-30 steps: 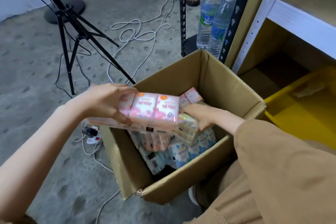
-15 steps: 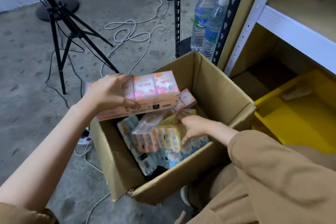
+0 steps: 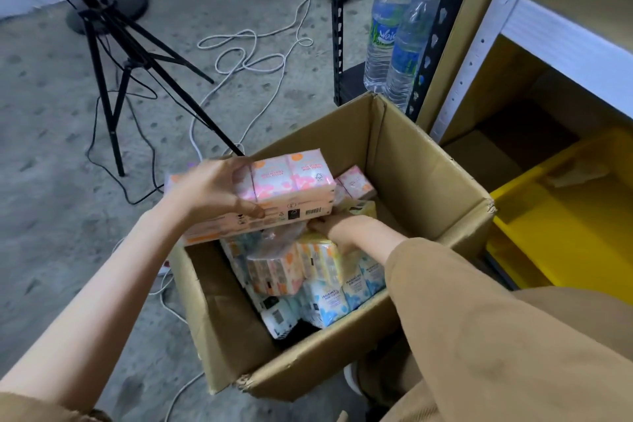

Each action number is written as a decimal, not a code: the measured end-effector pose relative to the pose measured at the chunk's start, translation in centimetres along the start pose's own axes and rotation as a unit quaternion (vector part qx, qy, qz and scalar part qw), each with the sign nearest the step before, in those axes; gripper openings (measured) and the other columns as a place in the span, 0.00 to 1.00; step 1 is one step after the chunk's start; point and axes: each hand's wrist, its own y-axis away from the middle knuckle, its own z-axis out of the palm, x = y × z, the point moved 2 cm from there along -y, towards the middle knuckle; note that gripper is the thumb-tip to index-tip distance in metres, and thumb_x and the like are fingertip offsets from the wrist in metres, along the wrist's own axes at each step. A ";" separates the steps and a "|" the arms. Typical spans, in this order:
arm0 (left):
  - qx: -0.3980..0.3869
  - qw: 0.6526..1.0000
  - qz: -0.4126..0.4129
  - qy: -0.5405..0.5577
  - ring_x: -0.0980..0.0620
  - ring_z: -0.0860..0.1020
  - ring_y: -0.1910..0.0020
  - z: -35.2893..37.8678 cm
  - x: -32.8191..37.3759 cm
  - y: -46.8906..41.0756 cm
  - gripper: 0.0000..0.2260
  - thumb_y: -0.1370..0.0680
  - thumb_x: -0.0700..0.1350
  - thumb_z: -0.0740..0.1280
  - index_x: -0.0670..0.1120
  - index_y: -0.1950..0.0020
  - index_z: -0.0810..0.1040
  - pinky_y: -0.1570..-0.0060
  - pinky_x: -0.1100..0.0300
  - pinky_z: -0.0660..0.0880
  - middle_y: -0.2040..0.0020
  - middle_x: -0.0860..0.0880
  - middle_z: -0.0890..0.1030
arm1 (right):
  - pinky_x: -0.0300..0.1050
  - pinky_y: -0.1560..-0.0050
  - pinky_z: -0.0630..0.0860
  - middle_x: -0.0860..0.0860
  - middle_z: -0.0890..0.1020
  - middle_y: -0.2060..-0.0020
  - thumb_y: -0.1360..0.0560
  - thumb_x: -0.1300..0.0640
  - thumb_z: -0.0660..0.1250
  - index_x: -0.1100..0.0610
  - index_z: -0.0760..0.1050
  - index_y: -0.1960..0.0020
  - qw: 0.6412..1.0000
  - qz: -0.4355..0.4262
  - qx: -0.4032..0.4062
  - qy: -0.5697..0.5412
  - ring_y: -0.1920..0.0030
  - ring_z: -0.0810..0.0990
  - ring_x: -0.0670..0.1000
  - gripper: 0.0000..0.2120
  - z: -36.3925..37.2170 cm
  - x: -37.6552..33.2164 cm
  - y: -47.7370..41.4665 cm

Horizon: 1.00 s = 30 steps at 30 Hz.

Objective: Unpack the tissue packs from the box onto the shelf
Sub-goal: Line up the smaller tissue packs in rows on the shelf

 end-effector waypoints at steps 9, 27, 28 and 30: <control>-0.019 0.999 -0.025 0.031 0.47 0.75 0.38 -0.6 -0.5 -0.4 0.50 0.50 0.62 0.69 0.48 0.30 0.68 0.44 0.57 0.71 0.34 0.47 0.76 | 0.52 0.31 0.66 0.57 0.66 0.28 0.23 0.54 0.63 0.55 0.60 0.27 0.990 -0.051 -0.048 0.121 0.28 0.65 0.58 0.27 0.0 1.6 -1.3; 0.010 0.996 -0.036 0.087 0.49 0.75 0.52 -4.1 0.4 1.0 0.49 0.54 0.67 0.67 0.48 0.35 0.74 0.54 0.59 0.68 0.47 0.48 0.79 | 0.46 0.33 0.68 0.55 0.70 0.33 0.38 0.57 0.78 0.60 0.60 0.29 0.957 0.037 0.067 -0.280 0.34 0.69 0.54 0.43 -2.7 5.9 6.1; 0.016 0.995 -0.040 0.094 0.48 0.75 0.52 -4.6 0.4 1.1 0.46 0.51 0.66 0.70 0.47 0.36 0.74 0.54 0.58 0.69 0.48 0.48 0.79 | 0.45 0.34 0.68 0.55 0.70 0.34 0.38 0.58 0.78 0.60 0.61 0.29 0.954 0.031 0.063 -0.293 0.34 0.70 0.53 0.42 -3.5 5.9 6.5; 0.033 0.993 -0.048 0.104 0.48 0.75 0.53 -5.8 0.2 1.5 0.38 0.43 0.61 0.76 0.47 0.36 0.75 0.53 0.59 0.68 0.51 0.49 0.78 | 0.45 0.35 0.69 0.54 0.71 0.34 0.37 0.57 0.77 0.59 0.60 0.29 0.953 0.028 0.054 -0.298 0.35 0.71 0.53 0.42 -5.2 5.8 7.5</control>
